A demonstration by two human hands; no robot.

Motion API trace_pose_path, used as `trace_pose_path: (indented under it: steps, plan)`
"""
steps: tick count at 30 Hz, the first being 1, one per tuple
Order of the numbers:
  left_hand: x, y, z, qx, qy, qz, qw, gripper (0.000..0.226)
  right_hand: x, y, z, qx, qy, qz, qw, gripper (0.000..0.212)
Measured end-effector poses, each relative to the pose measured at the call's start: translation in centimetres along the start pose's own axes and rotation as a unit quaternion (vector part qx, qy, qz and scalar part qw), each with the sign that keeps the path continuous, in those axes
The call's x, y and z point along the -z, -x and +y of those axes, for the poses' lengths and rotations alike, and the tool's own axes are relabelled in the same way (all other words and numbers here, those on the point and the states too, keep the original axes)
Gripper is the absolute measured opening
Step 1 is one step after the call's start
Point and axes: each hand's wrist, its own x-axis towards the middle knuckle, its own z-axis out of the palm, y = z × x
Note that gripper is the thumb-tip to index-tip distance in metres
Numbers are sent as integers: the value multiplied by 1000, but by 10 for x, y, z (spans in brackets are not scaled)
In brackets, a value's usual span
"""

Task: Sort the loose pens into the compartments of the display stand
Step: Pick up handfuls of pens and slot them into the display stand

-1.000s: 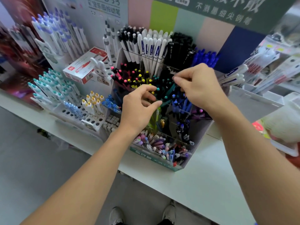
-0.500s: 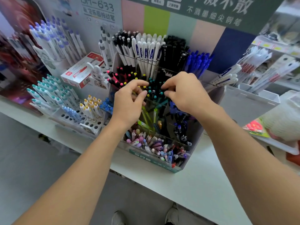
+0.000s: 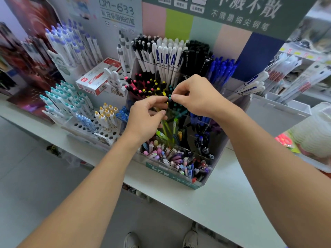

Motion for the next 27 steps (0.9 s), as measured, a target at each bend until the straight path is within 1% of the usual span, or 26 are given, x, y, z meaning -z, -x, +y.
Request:
trace_pose_path:
  steps: [2,3,4,6,8,9,11,13,15,17,19,20,23,24,25,26,27]
  plan:
    - [-2,0,0,-1,7,-21,1000,46,0,0,-2,12,15,-30,999,14]
    - [-2,1,0,3,17,-25,1000,49,0,0,-3,21,29,-31,999,14]
    - [-2,2,0,8,28,-23,999,50,1,0,-3,30,41,-14,999,14]
    - [0,5,0,18,44,-3,999,46,10,4,1,28,25,60,997,12]
    - [3,7,1,16,43,32,998,40,26,11,8,11,-38,141,989,12]
    - [4,7,3,8,38,41,998,38,34,16,11,1,-71,168,983,11]
    - [2,5,12,-17,22,33,999,35,47,26,18,-12,-145,199,969,12]
    - [-2,2,24,-50,-20,16,998,34,55,34,21,-20,-226,196,954,15]
    - [-7,1,40,-75,-44,-16,996,22,60,39,19,-24,-283,188,940,15]
    - [-13,-1,56,-105,-40,-46,993,12,67,43,17,-24,-335,191,922,11]
    - [-19,-4,69,-124,-21,-45,991,13,76,46,14,6,-367,208,907,9]
    - [-22,-9,73,-121,-12,-26,992,14,83,46,13,32,-343,235,909,9]
    - [-21,-25,73,-85,-44,84,992,29,106,37,8,104,-179,346,915,11]
    - [-18,-29,71,-71,-58,94,991,32,110,31,6,115,-129,365,915,14]
    - [-16,-32,69,-63,-70,83,992,36,111,24,3,122,-81,370,917,16]
    - [-15,-34,67,-60,-79,61,993,41,107,15,2,123,-35,358,925,18]
    - [-15,-36,65,-61,-86,39,994,47,101,7,1,116,3,326,938,19]
